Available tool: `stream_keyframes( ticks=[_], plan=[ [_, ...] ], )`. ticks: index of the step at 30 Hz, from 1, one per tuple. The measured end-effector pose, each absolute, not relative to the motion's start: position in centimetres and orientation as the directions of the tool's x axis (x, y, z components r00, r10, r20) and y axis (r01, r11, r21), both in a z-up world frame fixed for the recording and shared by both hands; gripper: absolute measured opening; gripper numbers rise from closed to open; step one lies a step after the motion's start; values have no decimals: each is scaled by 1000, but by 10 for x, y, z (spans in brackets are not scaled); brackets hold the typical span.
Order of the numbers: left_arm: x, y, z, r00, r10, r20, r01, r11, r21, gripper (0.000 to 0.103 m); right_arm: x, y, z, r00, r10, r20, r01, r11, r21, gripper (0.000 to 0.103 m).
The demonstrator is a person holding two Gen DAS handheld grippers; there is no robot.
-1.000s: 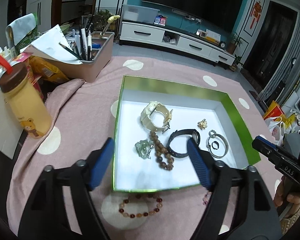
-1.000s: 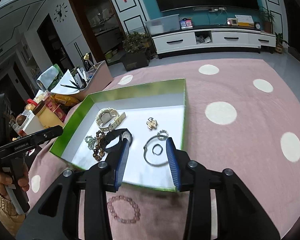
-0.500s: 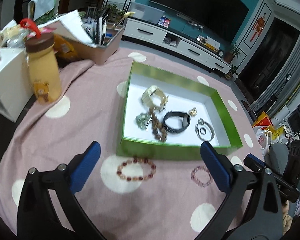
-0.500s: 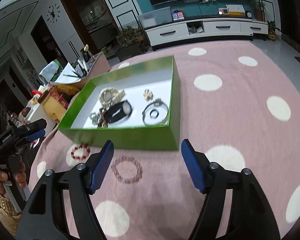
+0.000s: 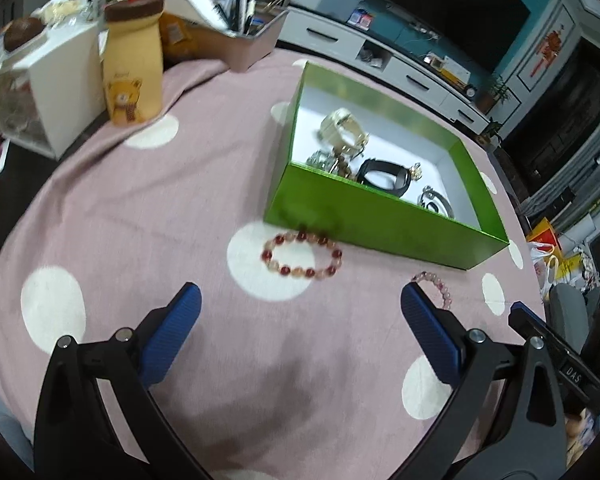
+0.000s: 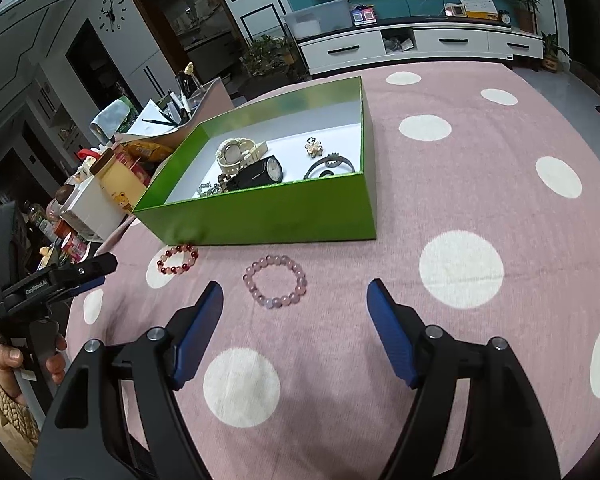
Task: Organize jewelry
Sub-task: 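Withdraw both open grippers from the box back to the bead bracelets on the table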
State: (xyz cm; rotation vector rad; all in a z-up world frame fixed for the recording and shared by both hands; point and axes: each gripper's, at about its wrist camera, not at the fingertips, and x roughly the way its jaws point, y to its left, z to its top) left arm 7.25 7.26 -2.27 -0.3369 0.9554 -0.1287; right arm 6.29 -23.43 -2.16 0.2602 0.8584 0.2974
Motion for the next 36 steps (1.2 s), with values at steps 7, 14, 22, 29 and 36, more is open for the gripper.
stream_keyframes(
  ticks=[7, 14, 22, 29, 36],
  plan=[
    [58, 66, -17, 618, -240, -749, -20, 947, -319, 101, 57, -230, -22, 612, 366, -701, -165, 926, 339, 75],
    [56, 52, -3, 643, -263, -719, 103, 960, -259, 101, 55, -230, -22, 613, 375, -695, -172, 922, 346, 75],
    [63, 49, -13, 588, -278, -760, 133, 960, -247, 101, 58, -230, -27, 604, 378, -702, -170, 921, 350, 75],
    [65, 55, -35, 595, -188, -781, 54, 980, -194, 101, 65, -225, -40, 577, 382, -722, -170, 921, 351, 75],
    [73, 55, -43, 595, -161, -787, 46, 985, -167, 101, 73, -220, -52, 559, 377, -739, -168, 924, 344, 75]
  ],
)
